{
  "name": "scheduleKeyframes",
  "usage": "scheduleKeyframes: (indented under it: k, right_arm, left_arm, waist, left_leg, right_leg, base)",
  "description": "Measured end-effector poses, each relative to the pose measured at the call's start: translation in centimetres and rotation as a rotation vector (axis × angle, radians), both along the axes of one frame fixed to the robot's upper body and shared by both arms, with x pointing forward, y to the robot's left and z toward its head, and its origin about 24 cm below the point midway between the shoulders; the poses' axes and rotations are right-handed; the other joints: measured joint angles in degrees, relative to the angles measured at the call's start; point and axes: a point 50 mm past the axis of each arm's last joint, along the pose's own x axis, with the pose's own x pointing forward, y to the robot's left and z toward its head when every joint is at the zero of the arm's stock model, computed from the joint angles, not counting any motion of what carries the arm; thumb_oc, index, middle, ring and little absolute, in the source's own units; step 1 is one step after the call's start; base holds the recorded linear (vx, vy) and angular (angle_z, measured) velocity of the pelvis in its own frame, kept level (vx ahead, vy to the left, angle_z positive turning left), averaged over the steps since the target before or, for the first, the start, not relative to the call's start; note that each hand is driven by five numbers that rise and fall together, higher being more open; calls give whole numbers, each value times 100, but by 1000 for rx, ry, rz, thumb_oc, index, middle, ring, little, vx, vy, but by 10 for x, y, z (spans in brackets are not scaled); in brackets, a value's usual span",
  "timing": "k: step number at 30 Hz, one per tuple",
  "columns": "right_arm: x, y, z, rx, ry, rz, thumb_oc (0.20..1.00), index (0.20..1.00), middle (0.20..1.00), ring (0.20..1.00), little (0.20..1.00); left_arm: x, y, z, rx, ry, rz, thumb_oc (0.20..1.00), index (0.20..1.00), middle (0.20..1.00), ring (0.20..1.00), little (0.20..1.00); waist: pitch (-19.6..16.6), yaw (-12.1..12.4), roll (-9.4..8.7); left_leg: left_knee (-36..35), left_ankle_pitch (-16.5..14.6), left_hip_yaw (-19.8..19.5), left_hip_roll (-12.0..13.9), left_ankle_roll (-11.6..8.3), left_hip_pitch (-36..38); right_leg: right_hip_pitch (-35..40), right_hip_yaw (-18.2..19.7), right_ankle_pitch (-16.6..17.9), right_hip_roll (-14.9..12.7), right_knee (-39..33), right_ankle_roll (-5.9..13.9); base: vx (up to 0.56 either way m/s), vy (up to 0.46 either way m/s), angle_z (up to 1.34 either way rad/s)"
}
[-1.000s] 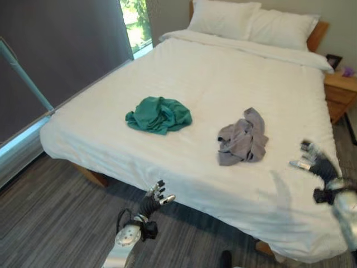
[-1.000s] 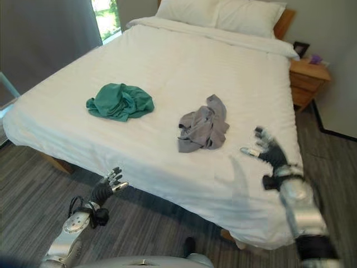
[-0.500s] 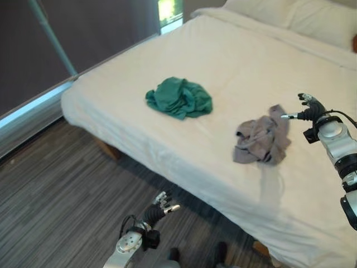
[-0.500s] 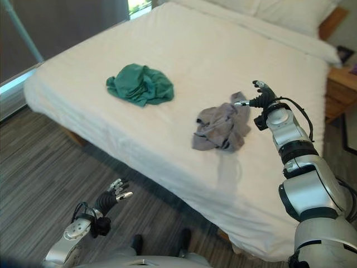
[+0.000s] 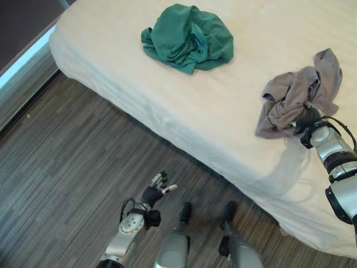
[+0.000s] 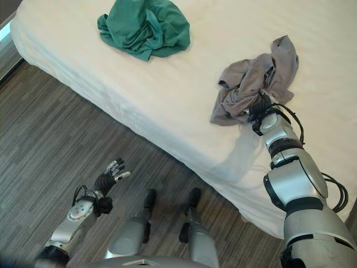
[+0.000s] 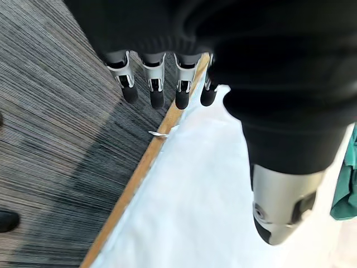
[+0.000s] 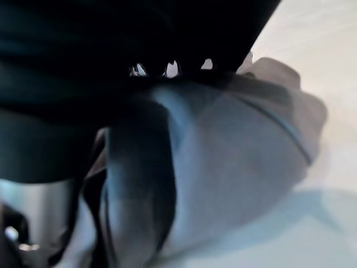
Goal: Pick up bed clothes into laundry basket.
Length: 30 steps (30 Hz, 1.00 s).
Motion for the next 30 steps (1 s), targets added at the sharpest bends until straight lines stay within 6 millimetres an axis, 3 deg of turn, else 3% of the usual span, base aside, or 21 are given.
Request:
scheduleKeyframes:
  k: [1,2,3,8,10,12,15,19,23,26,27,28,30]
  right_arm:
    - [2,5,1,-4,-7,16,1000,1000,1000,1000,1000]
    - [0,7,-4,-9,-2,31,307,307,307,307,307]
    - [-2,8,-9,-15,0,39,200,200,200,200,200]
    - [-18,19,-29,-150,11,175,200,200,200,200,200]
    - [-41,14,-40,-59,-40,177,200,200,200,200,200]
    - [-77,4,-69,80,-31,134,200,200,200,200,200]
    - [-101,3,-90,121,35,144,200,200,200,200,200]
    - [-136,2,-122,236,124,102,200,200,200,200,200]
    - [-153,7,-137,276,214,127,200,200,200,200,200]
    - [-160,12,-147,322,271,139,200,200,200,200,200]
    - [-160,14,-151,339,299,136,200,200,200,200,200]
    - [-159,14,-151,341,302,140,200,200,200,200,200]
    - [-164,13,-155,359,324,129,200,200,200,200,200]
  left_arm:
    - [2,0,1,2,-6,1,1000,1000,1000,1000,1000]
    - [4,0,3,0,-16,4,1000,1000,1000,1000,1000]
    - [5,0,5,0,-24,7,1000,1000,1000,1000,1000]
    - [0,10,5,0,-28,45,1000,1000,1000,1000,1000]
    - [1,15,14,5,-64,59,1000,1000,1000,1000,1000]
    - [3,26,22,15,-96,107,1000,1000,1000,1000,1000]
    - [9,37,31,55,-127,131,1000,1000,1000,1000,1000]
    - [25,46,55,106,-215,139,1000,1000,1000,1000,1000]
    - [40,45,75,108,-294,139,1000,1000,1000,1000,1000]
    - [49,46,88,131,-332,128,1000,1000,1000,1000,1000]
    - [57,50,95,179,-335,120,1000,1000,1000,1000,1000]
    - [60,54,97,220,-335,118,1000,1000,1000,1000,1000]
    - [76,63,110,383,-331,92,1000,1000,1000,1000,1000]
  waist:
    - [1,-31,1]
    - [0,-50,0]
    - [1,-62,-1]
    - [-5,-189,-19]
    - [-23,-322,-28]
    - [-35,-400,-13]
    - [-62,-672,17]
    - [-224,-845,133]
    - [-439,-976,291]
    - [-487,-959,246]
    - [-462,-925,100]
    - [-470,-898,51]
    - [-519,-985,101]
  left_leg:
    - [0,-1,3,-5,-1,22]
    - [-2,-1,17,-8,-1,36]
    - [-9,-2,17,-3,-2,62]
    - [-197,-1,134,20,-1,409]
    - [-270,-7,154,25,-4,555]
    - [-322,-7,165,28,-2,778]
    - [-331,-41,164,26,5,1027]
    - [-332,-123,167,76,-7,1386]
    - [-267,-163,185,190,-79,1679]
    - [316,-207,124,178,-148,1610]
    - [1030,-218,22,72,-187,1325]
    - [1289,-211,-15,30,-174,1165]
    - [1236,-234,180,381,-205,1010]
  right_leg:
    - [12,10,0,-7,0,2]
    - [26,23,-4,-10,0,7]
    - [45,22,-5,-6,-1,7]
    - [256,100,-46,1,-1,46]
    - [358,138,-87,34,0,80]
    - [556,150,-115,24,1,95]
    - [801,150,-193,-14,1,148]
    - [1180,141,-292,32,-1,139]
    - [1503,114,-411,153,-13,125]
    - [1672,179,-530,127,-33,11]
    - [1730,362,-538,9,-32,-26]
    - [1754,401,-517,-55,-19,-57]
    - [1751,434,-537,-95,0,-87]
  base:
    - [34,11,-3]
    - [51,16,-2]
    - [66,14,-1]
    - [51,5,-10]
    - [96,-9,-5]
    - [83,-18,-2]
    - [127,-58,4]
    - [98,-112,-1]
    - [5,-145,1]
    - [-4,-37,-4]
    - [35,32,-26]
    - [80,58,-41]
    - [175,116,-21]
